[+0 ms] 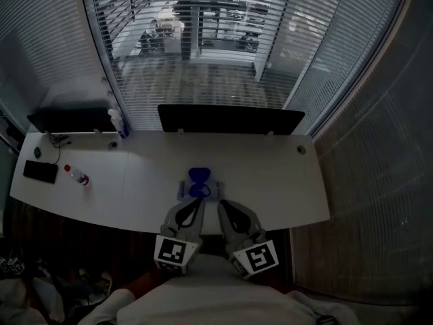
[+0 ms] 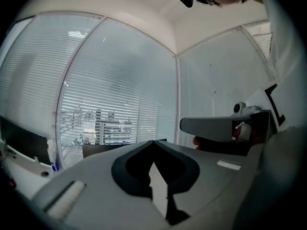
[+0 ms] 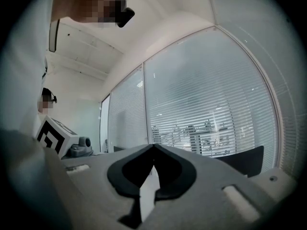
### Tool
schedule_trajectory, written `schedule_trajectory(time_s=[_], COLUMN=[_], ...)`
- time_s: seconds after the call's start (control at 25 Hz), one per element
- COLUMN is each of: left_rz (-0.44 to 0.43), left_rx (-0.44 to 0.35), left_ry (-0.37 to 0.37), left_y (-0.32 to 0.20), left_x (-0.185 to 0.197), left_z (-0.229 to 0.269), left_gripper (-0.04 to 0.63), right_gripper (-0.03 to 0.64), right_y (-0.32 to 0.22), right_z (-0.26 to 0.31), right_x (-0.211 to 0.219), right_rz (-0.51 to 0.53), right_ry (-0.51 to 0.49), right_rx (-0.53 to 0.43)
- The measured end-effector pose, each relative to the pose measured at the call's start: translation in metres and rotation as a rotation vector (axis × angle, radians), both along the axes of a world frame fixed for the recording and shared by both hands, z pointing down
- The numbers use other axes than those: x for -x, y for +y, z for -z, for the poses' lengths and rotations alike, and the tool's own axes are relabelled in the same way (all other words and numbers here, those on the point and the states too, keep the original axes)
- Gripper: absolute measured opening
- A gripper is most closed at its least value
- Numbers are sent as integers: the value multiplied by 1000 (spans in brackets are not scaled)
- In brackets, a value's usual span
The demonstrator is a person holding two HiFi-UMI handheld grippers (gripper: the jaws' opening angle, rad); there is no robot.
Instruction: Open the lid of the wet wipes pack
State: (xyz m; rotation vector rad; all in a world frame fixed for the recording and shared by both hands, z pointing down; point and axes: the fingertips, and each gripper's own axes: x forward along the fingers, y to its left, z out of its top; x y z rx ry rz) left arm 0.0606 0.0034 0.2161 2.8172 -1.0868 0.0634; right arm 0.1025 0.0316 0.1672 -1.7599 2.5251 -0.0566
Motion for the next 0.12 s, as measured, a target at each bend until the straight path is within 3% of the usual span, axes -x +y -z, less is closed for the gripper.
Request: schedule_trajectory(time_s=[0.12], left_rz=[-4], left_rx=[-1], left_ry=[10], left_y=[4], left_x=[2], left_z=[4], left_gripper=[3], right_gripper=[0], right_y=[4], right_z=[1], right_x=[4], right_rz=[-1], right_ry=[-3], right_rx=[-1])
